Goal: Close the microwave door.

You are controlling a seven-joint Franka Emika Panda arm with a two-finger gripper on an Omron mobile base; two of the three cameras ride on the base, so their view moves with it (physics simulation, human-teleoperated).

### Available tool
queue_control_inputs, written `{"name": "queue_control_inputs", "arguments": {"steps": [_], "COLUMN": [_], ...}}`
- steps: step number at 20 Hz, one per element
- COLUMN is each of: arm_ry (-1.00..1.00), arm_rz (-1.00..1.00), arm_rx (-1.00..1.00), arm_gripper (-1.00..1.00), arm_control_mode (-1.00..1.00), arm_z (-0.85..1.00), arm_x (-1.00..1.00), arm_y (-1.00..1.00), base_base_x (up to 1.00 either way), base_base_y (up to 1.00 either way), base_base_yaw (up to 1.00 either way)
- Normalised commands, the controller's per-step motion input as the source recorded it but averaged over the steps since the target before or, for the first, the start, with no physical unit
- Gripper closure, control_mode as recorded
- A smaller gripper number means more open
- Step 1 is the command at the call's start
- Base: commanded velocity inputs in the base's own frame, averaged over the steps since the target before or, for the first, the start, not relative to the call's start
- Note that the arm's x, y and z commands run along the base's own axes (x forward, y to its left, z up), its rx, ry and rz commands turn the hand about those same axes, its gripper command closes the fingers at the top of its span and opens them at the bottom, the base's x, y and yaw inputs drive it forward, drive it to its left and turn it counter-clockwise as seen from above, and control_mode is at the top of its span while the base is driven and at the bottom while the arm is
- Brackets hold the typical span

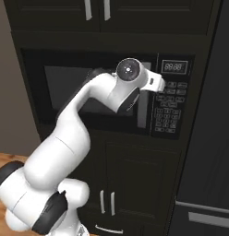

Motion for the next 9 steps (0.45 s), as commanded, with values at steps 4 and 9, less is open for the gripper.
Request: {"name": "queue_control_inputs", "arguments": {"steps": [4, 9], "arm_ry": [0.00, 0.00], "arm_rz": [0.00, 0.00], "arm_rx": [0.01, 0.00], "arm_gripper": [-1.00, -1.00], "arm_control_mode": [-1.00, -1.00], "arm_z": [-0.26, -0.01], "arm_x": [1.00, 0.14], "arm_y": [0.00, 0.00], "base_base_x": [0.00, 0.00], "base_base_y": [0.00, 0.00], "base_base_yaw": [0.00, 0.00]}}
